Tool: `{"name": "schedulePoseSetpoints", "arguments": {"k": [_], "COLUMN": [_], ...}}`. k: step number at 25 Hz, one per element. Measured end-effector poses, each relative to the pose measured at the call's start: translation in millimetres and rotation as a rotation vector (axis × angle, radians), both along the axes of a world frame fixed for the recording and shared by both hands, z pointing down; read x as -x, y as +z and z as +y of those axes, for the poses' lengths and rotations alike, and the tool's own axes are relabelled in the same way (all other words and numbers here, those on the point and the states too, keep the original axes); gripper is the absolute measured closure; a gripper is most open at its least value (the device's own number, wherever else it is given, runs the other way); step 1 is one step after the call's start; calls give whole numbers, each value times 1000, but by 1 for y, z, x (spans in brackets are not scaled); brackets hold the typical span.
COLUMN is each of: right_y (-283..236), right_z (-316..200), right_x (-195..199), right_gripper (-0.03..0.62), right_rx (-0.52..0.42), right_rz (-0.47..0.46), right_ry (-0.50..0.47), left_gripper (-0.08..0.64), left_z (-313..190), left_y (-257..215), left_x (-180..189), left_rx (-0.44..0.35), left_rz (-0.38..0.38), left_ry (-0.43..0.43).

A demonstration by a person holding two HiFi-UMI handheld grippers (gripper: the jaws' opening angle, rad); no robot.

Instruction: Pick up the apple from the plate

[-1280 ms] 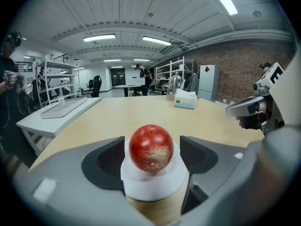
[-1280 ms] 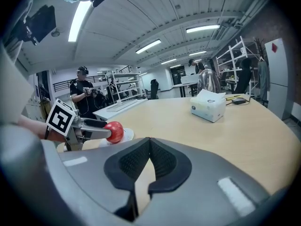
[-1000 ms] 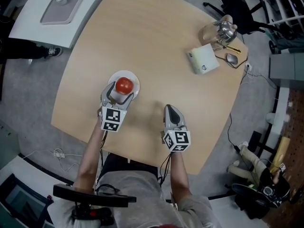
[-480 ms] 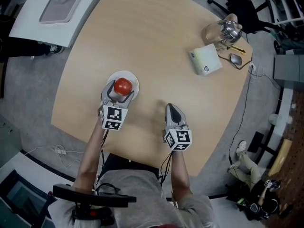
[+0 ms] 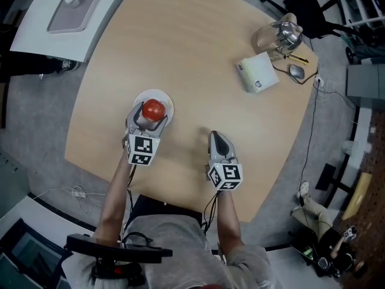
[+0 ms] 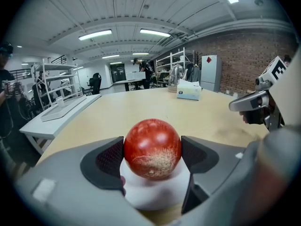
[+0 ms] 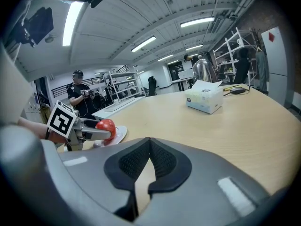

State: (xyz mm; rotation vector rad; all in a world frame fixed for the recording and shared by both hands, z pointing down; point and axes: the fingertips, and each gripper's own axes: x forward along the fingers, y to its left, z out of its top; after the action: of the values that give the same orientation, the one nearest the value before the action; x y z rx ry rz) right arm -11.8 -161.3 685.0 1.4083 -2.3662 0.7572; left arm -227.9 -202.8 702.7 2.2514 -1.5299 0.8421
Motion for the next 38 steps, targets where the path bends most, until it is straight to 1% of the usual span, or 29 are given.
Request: {"name": "schedulePoseSetpoints", "arguments": {"k": [9, 19, 25, 32, 38], "right_y": [-8, -27, -44, -52, -53], "right_z": [4, 19, 33, 54, 76], "right_x": [-7, -9, -10, -33, -44], "right_gripper": [586, 586, 586, 586, 586], "right_rx": [-15, -44, -73, -82, -79], "right_rz": [5, 17, 32, 55, 69], "right_ry": [20, 42, 69, 123, 166], "left_gripper": [158, 159, 158, 158, 159], "left_z": [3, 13, 24, 36, 51], "left_y": [-12, -39, -61, -81, -95], "left_x": [-6, -8, -13, -34, -46], "left_rx": [-24, -70, -103, -138, -164], "left_rz": [-1, 8, 14, 31, 44], "left_ry": [15, 36, 70, 116, 164]}}
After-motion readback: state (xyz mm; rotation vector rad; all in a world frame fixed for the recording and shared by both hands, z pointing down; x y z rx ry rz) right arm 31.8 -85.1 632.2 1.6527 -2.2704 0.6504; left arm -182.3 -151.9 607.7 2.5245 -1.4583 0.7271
